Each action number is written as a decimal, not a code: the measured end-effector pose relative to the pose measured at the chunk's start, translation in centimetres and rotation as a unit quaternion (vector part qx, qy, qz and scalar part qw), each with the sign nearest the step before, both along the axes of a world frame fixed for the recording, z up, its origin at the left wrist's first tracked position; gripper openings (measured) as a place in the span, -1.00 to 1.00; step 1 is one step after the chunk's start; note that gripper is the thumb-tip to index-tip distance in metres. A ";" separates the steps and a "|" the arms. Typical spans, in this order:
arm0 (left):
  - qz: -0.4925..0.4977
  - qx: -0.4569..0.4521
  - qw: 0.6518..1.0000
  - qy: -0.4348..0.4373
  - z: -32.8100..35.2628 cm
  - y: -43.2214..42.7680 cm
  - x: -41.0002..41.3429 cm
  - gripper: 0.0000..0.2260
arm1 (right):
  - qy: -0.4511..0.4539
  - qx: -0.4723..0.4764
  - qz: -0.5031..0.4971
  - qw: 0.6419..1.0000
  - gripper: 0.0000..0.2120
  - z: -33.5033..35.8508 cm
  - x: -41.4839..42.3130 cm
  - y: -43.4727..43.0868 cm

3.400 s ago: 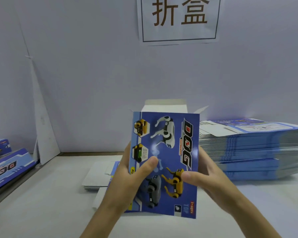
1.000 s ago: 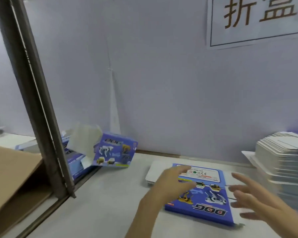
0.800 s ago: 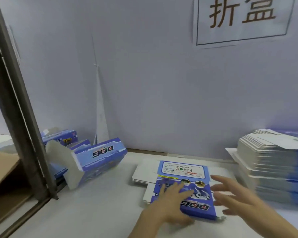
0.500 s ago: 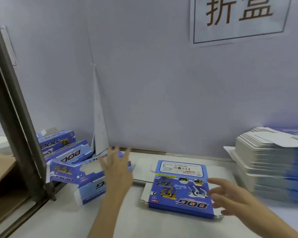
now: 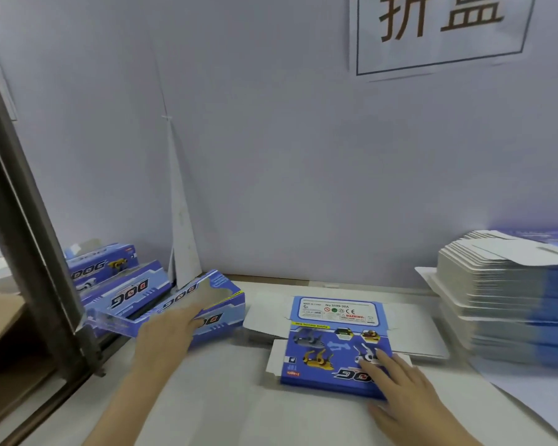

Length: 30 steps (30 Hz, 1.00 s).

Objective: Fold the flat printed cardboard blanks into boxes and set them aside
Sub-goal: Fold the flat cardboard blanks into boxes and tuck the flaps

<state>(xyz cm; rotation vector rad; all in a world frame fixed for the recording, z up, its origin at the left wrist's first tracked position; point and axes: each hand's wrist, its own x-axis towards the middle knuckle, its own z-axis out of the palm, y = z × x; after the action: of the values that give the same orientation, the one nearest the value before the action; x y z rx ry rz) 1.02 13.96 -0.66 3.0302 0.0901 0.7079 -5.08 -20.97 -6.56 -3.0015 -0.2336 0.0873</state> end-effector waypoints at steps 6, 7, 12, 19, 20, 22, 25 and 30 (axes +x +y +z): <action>-0.048 -0.445 0.815 -0.367 10.9 3.4 2.3 -0.67 | 0.050 -0.030 0.001 0.998 -0.11 1.4 0.5 0.5; -0.045 -0.517 0.750 -0.409 13.1 4.0 3.3 -0.56 | 0.067 -0.051 0.001 0.996 0.17 1.7 0.4 0.7; -0.076 -0.584 0.789 -0.176 14.2 0.4 7.3 -0.62 | 0.067 -0.021 0.020 0.997 -0.26 2.0 1.1 0.1; -0.341 -0.149 0.870 0.323 -0.6 -13.0 2.6 -0.32 | 0.043 0.019 0.046 0.998 -0.32 1.2 1.4 -1.4; -0.366 -0.081 0.864 0.336 -2.4 -14.2 1.9 -0.29 | 0.043 0.034 0.041 0.998 -0.33 1.0 1.6 -1.6; -0.395 0.004 0.874 0.282 -4.6 -15.9 0.9 -0.33 | 0.040 0.053 0.038 0.997 -0.35 0.9 1.6 -1.9; -0.397 0.049 0.891 0.213 -5.8 -16.6 0.4 -0.41 | 0.027 0.074 0.028 0.997 -0.31 0.6 1.6 -2.5; -0.380 0.054 0.893 0.234 -6.4 -16.6 0.5 -0.45 | 0.030 0.093 0.018 0.995 -0.36 1.2 1.2 -2.4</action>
<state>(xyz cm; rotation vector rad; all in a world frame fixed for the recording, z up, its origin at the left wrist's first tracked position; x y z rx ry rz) 1.47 -2.60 -7.05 2.8631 -1.0818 -0.0871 -3.86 -23.40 -5.40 -2.8047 -0.2735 0.1491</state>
